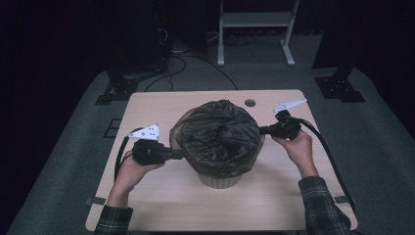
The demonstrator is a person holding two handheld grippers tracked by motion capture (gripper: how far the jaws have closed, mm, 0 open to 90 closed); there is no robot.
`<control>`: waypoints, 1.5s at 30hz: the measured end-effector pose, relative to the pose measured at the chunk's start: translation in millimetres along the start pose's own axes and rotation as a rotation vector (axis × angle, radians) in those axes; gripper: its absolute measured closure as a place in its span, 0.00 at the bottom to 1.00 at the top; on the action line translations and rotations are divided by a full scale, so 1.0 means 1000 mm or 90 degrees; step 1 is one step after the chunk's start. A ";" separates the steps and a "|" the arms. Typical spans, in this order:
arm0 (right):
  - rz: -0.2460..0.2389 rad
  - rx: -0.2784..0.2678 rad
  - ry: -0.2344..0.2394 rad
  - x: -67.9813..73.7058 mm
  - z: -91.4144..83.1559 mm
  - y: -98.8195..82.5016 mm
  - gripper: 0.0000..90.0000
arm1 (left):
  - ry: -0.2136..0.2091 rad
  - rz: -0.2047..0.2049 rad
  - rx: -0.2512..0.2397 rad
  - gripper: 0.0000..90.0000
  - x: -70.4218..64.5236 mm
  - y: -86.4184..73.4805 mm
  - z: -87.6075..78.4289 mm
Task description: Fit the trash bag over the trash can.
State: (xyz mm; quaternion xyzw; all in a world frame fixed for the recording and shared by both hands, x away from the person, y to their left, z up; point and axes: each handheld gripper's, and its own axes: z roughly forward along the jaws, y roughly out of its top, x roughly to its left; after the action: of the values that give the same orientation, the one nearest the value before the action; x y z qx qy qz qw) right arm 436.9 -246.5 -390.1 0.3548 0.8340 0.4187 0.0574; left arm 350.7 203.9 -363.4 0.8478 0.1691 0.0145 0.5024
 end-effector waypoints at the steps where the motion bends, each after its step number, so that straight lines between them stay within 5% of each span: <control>1: 0.000 -0.006 0.004 0.000 -0.002 0.001 0.90 | 0.000 -0.001 -0.004 0.94 -0.001 0.001 -0.004; 5: 0.000 -0.042 -0.005 0.001 -0.017 0.007 0.67 | 0.015 0.014 -0.017 0.75 -0.006 0.006 -0.020; 9: -0.001 -0.083 -0.015 0.003 -0.038 0.010 0.59 | 0.030 0.027 -0.049 0.65 -0.012 0.013 -0.036; 14: -0.017 -0.120 0.009 0.013 -0.060 0.018 0.52 | 0.051 0.040 -0.077 0.57 -0.013 0.029 -0.042; 23: -0.092 -0.138 0.051 0.055 -0.075 0.045 0.47 | 0.068 0.075 -0.091 0.48 -0.008 0.071 -0.018; 32: -0.161 -0.091 0.087 0.093 -0.050 0.073 0.38 | 0.050 0.107 -0.047 0.46 -0.001 0.109 0.028; 36: -0.166 -0.069 0.091 0.096 -0.036 0.076 0.42 | 0.056 0.105 -0.015 0.46 0.006 0.114 0.045; 40: -0.168 -0.045 0.093 0.097 -0.028 0.074 0.50 | 0.054 0.102 0.021 0.58 0.009 0.113 0.055; 45: -0.185 -0.027 0.093 0.101 -0.026 0.072 0.89 | 0.046 0.101 0.059 0.91 0.010 0.110 0.059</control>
State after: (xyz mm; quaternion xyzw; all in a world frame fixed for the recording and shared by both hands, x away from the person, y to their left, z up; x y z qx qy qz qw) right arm 391.3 -170.0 -299.9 0.1980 0.8695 0.4480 0.0640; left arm 401.1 108.9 -299.3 0.8798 0.1201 0.0773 0.4535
